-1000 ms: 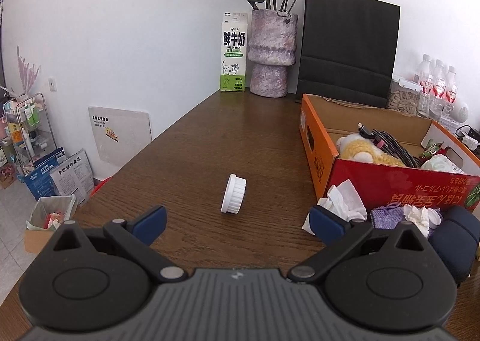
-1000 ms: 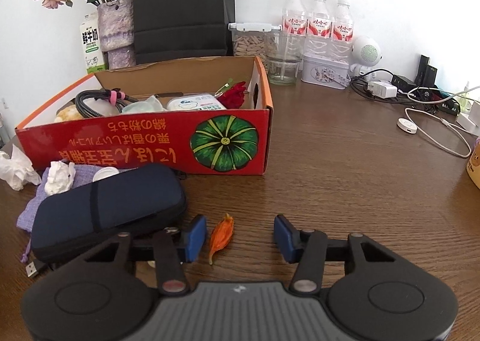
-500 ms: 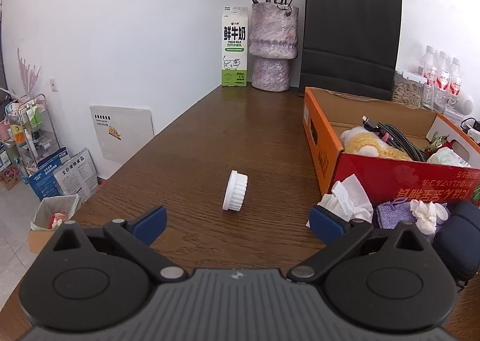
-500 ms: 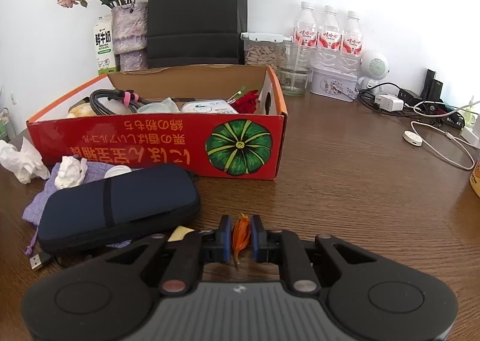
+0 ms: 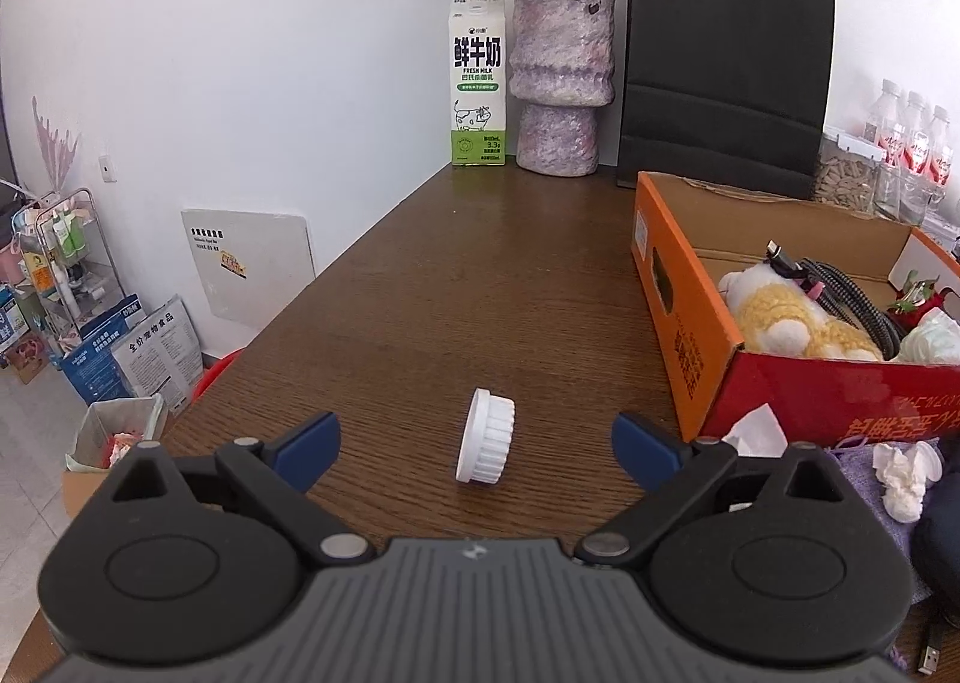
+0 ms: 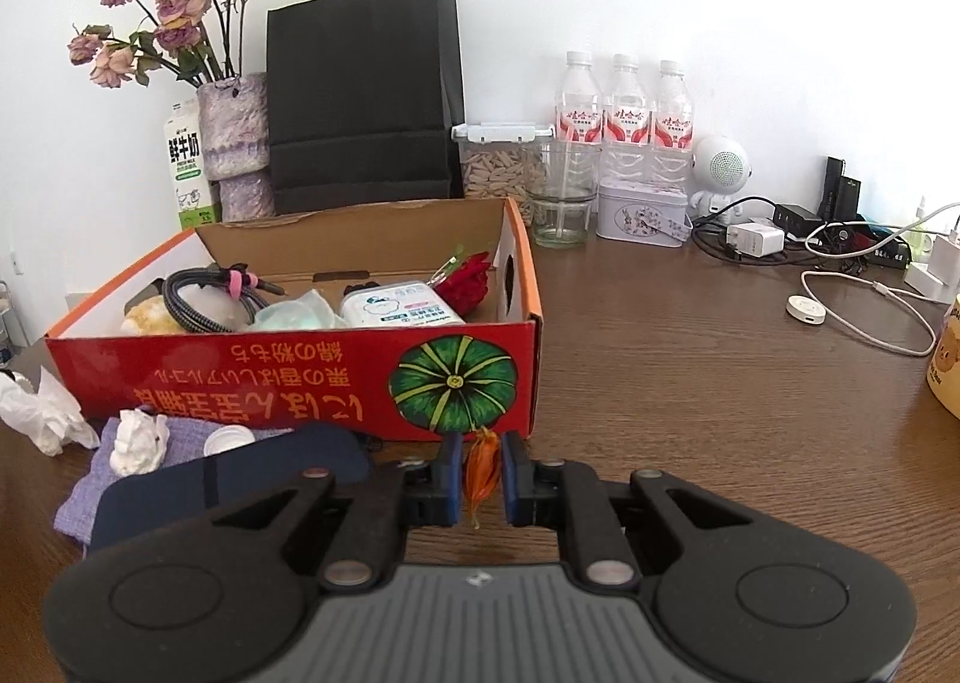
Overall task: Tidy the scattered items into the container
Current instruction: 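Grasp the white ribbed brush head with the left tool while the right tool holds the orange item, then carry the brush head and orange item over the box with both tools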
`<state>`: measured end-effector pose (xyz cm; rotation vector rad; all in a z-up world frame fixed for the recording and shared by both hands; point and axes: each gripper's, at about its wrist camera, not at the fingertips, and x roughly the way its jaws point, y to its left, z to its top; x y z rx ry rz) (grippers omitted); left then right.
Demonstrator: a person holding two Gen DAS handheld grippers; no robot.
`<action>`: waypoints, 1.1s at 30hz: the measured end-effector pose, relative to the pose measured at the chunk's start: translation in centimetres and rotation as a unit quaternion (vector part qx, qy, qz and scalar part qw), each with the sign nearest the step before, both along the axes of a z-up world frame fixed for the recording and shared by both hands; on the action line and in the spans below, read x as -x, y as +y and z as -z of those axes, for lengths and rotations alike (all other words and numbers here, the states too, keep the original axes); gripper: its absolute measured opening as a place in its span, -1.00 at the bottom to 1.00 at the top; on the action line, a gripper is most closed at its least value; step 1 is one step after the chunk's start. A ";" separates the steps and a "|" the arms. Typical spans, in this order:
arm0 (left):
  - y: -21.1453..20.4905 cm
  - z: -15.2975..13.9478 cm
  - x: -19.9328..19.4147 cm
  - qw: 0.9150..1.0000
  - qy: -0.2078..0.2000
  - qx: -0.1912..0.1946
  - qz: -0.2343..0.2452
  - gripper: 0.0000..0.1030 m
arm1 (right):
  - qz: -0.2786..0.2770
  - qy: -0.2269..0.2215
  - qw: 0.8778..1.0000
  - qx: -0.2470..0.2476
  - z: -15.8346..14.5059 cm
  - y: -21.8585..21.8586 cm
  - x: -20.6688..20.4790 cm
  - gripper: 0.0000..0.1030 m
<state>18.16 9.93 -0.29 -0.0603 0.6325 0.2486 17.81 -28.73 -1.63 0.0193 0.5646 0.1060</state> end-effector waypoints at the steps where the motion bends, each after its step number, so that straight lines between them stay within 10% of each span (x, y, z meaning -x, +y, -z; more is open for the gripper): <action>1: 0.1 0.2 -0.4 1.000 0.004 0.001 -0.001 0.69 | 0.001 0.000 1.000 0.000 0.1 0.0 -0.1 -0.76; 10: 1.1 1.9 -2.0 1.000 0.022 0.015 0.008 -0.71 | 0.012 0.008 1.000 -0.005 1.0 -0.3 -0.5 -0.76; 33: -0.5 -2.8 1.8 0.998 -0.058 -0.003 0.038 -0.71 | -0.017 -0.033 0.999 -0.001 -1.2 0.8 0.6 -0.76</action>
